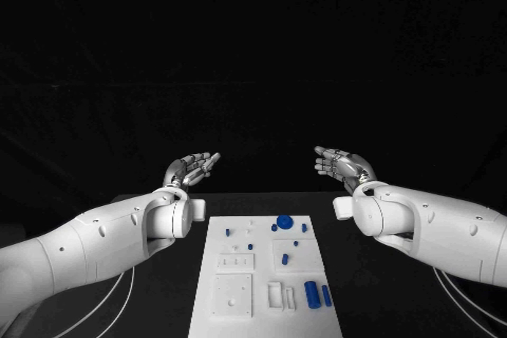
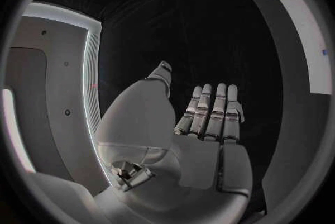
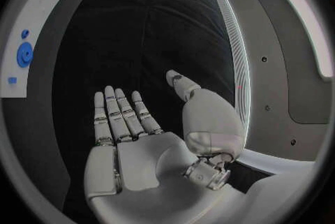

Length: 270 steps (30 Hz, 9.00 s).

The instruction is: Assemble the parts on the task board

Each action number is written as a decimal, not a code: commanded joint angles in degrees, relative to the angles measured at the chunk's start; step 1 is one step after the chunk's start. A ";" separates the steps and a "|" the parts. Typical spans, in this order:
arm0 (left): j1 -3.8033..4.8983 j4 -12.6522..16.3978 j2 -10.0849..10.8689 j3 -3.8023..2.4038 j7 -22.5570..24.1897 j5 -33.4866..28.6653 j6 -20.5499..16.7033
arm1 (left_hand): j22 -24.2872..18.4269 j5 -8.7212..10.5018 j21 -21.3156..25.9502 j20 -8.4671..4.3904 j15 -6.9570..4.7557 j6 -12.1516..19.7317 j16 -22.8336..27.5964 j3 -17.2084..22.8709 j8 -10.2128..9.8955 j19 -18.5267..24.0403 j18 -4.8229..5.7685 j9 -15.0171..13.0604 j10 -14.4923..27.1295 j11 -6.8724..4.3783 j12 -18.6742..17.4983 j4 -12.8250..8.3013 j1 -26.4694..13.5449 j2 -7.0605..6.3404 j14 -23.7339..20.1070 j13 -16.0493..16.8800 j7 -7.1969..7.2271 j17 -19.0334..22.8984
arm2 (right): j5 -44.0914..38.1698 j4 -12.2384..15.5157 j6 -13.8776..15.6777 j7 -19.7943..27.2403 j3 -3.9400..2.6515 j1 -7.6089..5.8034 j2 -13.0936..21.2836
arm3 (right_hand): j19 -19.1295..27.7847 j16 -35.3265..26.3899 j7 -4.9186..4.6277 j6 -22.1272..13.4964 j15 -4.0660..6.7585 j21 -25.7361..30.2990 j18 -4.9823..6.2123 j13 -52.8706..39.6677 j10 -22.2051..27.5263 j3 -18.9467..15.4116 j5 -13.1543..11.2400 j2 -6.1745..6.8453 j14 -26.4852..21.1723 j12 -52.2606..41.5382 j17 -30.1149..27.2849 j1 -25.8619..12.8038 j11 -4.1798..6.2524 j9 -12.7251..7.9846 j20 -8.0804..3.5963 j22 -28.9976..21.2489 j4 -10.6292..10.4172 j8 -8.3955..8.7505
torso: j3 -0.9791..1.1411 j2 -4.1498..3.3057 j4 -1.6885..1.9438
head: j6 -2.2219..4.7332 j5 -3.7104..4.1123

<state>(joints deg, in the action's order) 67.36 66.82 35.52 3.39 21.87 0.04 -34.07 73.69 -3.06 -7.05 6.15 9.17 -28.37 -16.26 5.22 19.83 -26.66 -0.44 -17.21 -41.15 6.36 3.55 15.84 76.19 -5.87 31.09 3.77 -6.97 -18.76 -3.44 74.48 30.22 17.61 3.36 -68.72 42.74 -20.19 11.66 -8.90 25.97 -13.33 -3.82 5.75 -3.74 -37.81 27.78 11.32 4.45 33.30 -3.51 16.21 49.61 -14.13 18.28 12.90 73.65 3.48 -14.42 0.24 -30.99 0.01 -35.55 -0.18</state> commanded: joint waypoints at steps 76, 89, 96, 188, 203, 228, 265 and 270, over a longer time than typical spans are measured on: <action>7.16 24.03 15.45 1.15 -6.12 7.67 16.83 | 2.34 -4.18 -8.88 -2.83 0.02 -14.01 -6.02 -5.67 2.55 -12.83 -3.07 -1.48 -19.79 3.28 1.28 0.75 14.04 1.51 17.29 0.28 -4.27 -5.29 | -97.11 -14.16 -13.95 -19.63 3.31 -0.84 -13.26 | -52.95 49.48 0.09 23.34 13.25 -39.61 9.25 -0.31 -25.82 7.84 -3.64 8.00 42.75 -0.66 30.81 17.02 7.51 2.43 -14.62 2.50 12.59 -6.61 | -0.92 -11.46 4.00 | 3.66 1.64; 7.18 24.20 15.35 1.15 -6.23 7.50 16.93 | 2.35 -4.17 -8.87 -2.79 0.05 -13.99 -5.95 -5.71 2.50 -12.82 -3.09 -1.46 -19.78 3.35 1.19 0.79 13.97 1.56 17.34 0.27 -4.30 -5.31 | -98.87 -15.94 -12.82 -20.82 3.54 -0.25 -13.97 | -53.28 50.54 0.16 23.84 13.21 -39.87 9.25 -0.22 -26.33 11.43 -6.63 8.40 42.62 -0.43 29.84 17.73 7.48 2.44 -14.52 2.38 11.84 -6.47 | -1.11 -12.70 4.60 | 4.23 2.14; 7.18 23.73 14.87 1.16 -6.34 7.45 17.17 | 2.35 -4.17 -8.87 -2.78 0.06 -13.99 -5.91 -5.74 2.47 -12.83 -3.12 -1.45 -19.77 3.38 1.13 0.80 13.90 1.58 17.37 0.26 -4.33 -5.33 | -98.96 -16.27 -12.83 -21.00 3.58 -0.15 -14.29 | -53.39 50.89 0.09 24.01 13.16 -39.95 9.25 -0.20 -26.38 12.70 -7.23 8.67 42.54 -0.39 29.47 17.77 7.43 2.45 -14.50 2.36 11.34 -6.42 | -1.22 -13.14 4.61 | 4.42 2.16; 7.34 22.67 13.39 1.15 -6.84 7.00 17.72 | 2.36 -4.01 -8.88 -2.75 0.05 -13.91 -5.55 -5.82 2.24 -12.96 -3.32 -1.39 -19.76 3.46 0.73 0.75 13.66 1.65 17.59 0.25 -4.42 -5.46 | -104.59 -19.41 0.86 -30.46 3.59 -0.05 -22.20 | -52.40 53.38 2.51 31.81 17.13 -48.49 9.25 -9.79 -36.45 23.46 -8.52 7.22 41.96 -5.71 26.73 18.72 11.49 6.85 -15.46 2.57 9.66 -9.90 | -1.77 -15.58 5.05 | 5.90 1.56; 7.87 22.68 13.35 1.15 -6.87 7.11 17.68 | 2.36 -4.00 -8.88 -2.74 0.06 -13.91 -5.49 -5.83 2.22 -12.97 -3.33 -1.38 -19.77 3.47 0.69 0.75 13.70 1.60 17.61 0.25 -4.43 -5.48 | -104.23 -20.64 0.68 -30.03 3.58 -0.08 -23.44 | -52.31 53.40 2.49 31.77 17.10 -48.60 9.25 -10.13 -36.29 23.52 -8.52 7.32 41.92 -5.63 26.64 18.72 11.46 6.93 -15.47 2.54 9.64 -9.81 | -2.07 -15.91 5.34 | 5.84 1.60; 8.12 22.65 13.12 1.15 -6.87 7.16 17.62 | 2.36 -3.98 -8.87 -2.72 0.07 -13.92 -5.39 -5.84 2.18 -12.98 -3.35 -1.38 -19.80 3.48 0.62 0.77 13.72 1.57 17.66 0.25 -4.43 -5.52 | -104.02 -22.17 -1.68 -30.04 3.61 -0.06 -24.60 | -52.06 53.39 2.38 31.53 16.98 -48.74 9.25 -10.79 -35.79 23.58 -8.52 7.38 41.82 -5.34 26.42 18.66 11.33 7.06 -15.45 2.48 9.60 -9.51 | -2.19 -16.03 5.18 | 5.34 1.26; 8.21 22.48 13.03 1.15 -6.96 7.16 17.69 | 2.36 -3.95 -8.85 -2.71 0.08 -13.92 -5.25 -5.84 2.11 -12.99 -3.36 -1.37 -19.83 3.48 0.55 0.77 13.71 1.53 17.71 0.25 -4.45 -5.57 | -101.74 -23.57 -3.31 -29.74 3.65 -0.05 -25.49 | -51.52 53.56 0.56 27.67 14.83 -48.65 9.25 -10.84 -30.52 21.68 -8.53 9.42 41.75 -1.54 25.62 18.42 9.14 6.44 -14.93 2.19 9.22 -6.84 | -2.32 -16.14 5.06 | 4.92 0.90; 8.22 22.48 13.03 1.15 -6.99 7.16 17.67 | 2.36 -3.94 -8.85 -2.70 0.08 -13.92 -5.24 -5.84 2.11 -12.99 -3.37 -1.37 -19.83 3.48 0.54 0.78 13.71 1.53 17.72 0.25 -4.45 -5.58 | -101.22 -23.45 -2.75 -29.62 3.65 -0.05 -25.52 | -51.49 53.61 0.40 27.31 14.63 -48.57 9.25 -10.65 -29.98 21.32 -8.54 9.91 41.69 -1.02 25.50 18.36 8.93 6.35 -14.85 2.14 9.01 -6.59 | -2.32 -16.16 5.06 | 4.95 0.82</action>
<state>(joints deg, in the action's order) 75.43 89.23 48.65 4.59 14.54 7.27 -17.08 74.92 -7.04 -16.14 3.28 9.28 -42.37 -21.70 -0.22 22.14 -39.93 -3.12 -18.63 -61.21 9.71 4.41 16.68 89.78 -4.29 48.77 4.09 -10.94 -24.27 -105.00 50.99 28.28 -12.18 6.96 -68.84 17.21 -71.64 64.96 -8.52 53.73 1.80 -52.29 11.02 -14.41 -68.09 49.33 2.66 13.88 75.00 -4.73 41.74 67.89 -5.30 24.66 -2.13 74.90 12.40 -21.22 -2.09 -47.14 5.07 -30.60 0.66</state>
